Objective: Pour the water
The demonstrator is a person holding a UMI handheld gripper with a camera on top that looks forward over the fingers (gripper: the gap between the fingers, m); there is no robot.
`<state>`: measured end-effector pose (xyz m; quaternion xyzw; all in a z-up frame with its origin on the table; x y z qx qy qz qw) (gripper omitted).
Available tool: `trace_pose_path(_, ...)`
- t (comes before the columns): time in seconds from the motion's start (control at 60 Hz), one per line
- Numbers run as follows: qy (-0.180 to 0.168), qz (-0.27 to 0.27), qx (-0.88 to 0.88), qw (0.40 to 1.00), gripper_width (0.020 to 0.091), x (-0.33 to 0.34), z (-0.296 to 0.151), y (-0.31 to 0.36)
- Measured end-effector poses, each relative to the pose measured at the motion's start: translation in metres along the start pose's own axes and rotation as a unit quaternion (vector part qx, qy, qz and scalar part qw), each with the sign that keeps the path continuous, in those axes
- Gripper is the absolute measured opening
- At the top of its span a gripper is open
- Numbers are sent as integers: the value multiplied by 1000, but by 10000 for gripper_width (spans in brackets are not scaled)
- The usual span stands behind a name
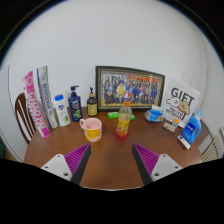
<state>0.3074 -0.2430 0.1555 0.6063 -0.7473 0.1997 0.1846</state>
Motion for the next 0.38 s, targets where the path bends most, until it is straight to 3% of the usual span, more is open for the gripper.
trace_pose_path(0.383, -9, 20, -1, 1000, 855, 85, 17, 3)
Point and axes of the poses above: the point between the fingertips, and its own axes, seen from behind it with the camera up: y to the left, z down, x backward, against the way the camera looks, the point moved 5 cm from there along x, backward, against the way the camera looks, and after that the axes turned 6 degrees about z, right-handed, at the moved point
